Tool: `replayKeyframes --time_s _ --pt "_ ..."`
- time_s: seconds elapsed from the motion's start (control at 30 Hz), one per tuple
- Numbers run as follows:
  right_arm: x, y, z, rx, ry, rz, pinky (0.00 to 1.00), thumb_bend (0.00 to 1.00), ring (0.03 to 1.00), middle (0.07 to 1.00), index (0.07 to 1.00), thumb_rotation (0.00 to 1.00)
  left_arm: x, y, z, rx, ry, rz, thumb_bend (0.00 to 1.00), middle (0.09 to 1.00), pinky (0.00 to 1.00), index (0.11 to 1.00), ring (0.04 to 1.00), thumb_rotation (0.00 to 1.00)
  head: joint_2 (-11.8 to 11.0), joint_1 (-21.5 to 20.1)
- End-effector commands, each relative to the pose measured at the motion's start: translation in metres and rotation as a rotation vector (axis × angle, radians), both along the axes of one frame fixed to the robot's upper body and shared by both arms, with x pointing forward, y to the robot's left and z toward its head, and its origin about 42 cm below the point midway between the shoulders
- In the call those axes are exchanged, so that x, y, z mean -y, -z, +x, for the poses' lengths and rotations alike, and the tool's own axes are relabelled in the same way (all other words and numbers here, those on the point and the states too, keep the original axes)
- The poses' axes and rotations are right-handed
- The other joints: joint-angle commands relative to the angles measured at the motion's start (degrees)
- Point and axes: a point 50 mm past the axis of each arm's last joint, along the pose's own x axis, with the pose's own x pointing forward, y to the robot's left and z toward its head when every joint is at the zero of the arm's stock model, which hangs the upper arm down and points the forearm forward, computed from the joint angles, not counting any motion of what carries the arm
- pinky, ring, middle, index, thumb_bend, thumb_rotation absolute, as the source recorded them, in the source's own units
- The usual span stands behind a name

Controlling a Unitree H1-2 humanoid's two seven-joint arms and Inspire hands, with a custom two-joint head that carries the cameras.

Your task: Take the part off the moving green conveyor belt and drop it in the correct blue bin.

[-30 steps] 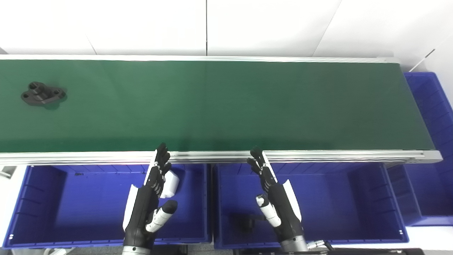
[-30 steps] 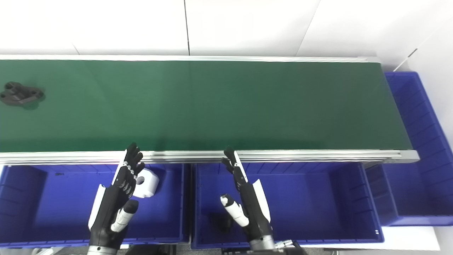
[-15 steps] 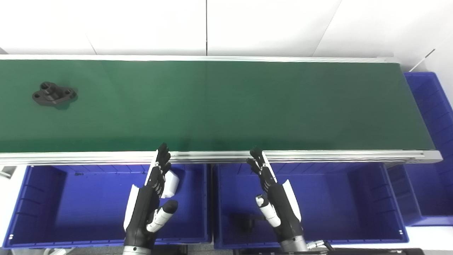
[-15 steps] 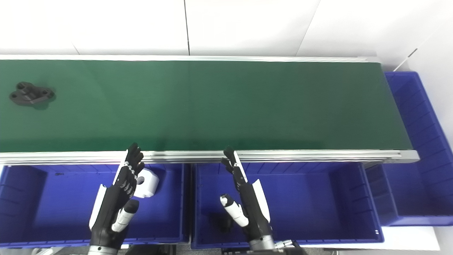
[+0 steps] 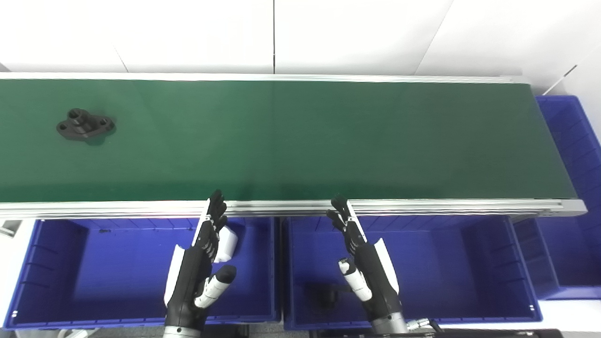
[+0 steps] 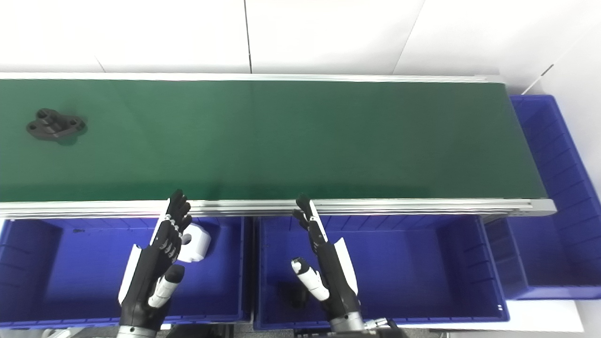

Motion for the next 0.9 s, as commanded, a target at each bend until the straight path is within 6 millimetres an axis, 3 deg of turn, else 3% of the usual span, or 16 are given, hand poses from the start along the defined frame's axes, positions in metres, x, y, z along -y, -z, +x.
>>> replayKeyframes --time_s 0.0,0.2,0.3,0.33,0.53,0.87 --pt "-0.004 -0.008 0.001 0.054 -0.011 0.019 0.95 0.84 0.934 0.974 1.000 0.99 0.001 -0.006 -0.001 0.037 0.009 -0.002 0.87 1.000 0.97 1.000 0.985 0.86 0.1 0.0" --pt "-0.004 -0.007 0.000 0.051 -0.017 0.016 0.94 0.85 0.933 0.975 1.000 0.99 0.002 -0.006 -0.002 0.033 0.015 -0.010 0.86 1.000 0.98 1.000 0.995 0.85 -0.4 0.2" --pt "-0.004 -0.006 -0.001 0.045 -0.021 0.015 0.94 0.85 0.934 0.978 1.000 0.99 0.002 -0.005 -0.002 0.038 0.021 -0.008 0.86 1.000 0.98 1.000 0.994 0.86 -2.3 1.2" --pt "-0.004 -0.004 -0.002 0.044 -0.020 0.015 0.94 0.85 0.934 0.978 1.000 0.99 0.002 -0.003 -0.003 0.034 0.028 -0.005 0.86 1.000 0.98 1.000 0.994 0.86 -4.0 2.3" --pt "0.002 0.008 -0.006 0.040 -0.022 0.001 0.92 0.85 0.927 0.975 1.000 0.99 0.008 0.009 -0.004 0.024 0.028 -0.038 0.86 1.000 0.97 1.000 0.988 0.82 -7.1 6.0" --pt "0.011 0.019 -0.003 0.013 -0.015 0.010 0.93 0.88 0.924 0.970 1.000 0.99 0.017 0.022 -0.001 0.026 0.039 -0.056 0.81 1.000 0.96 1.000 0.987 0.77 -9.0 9.7"
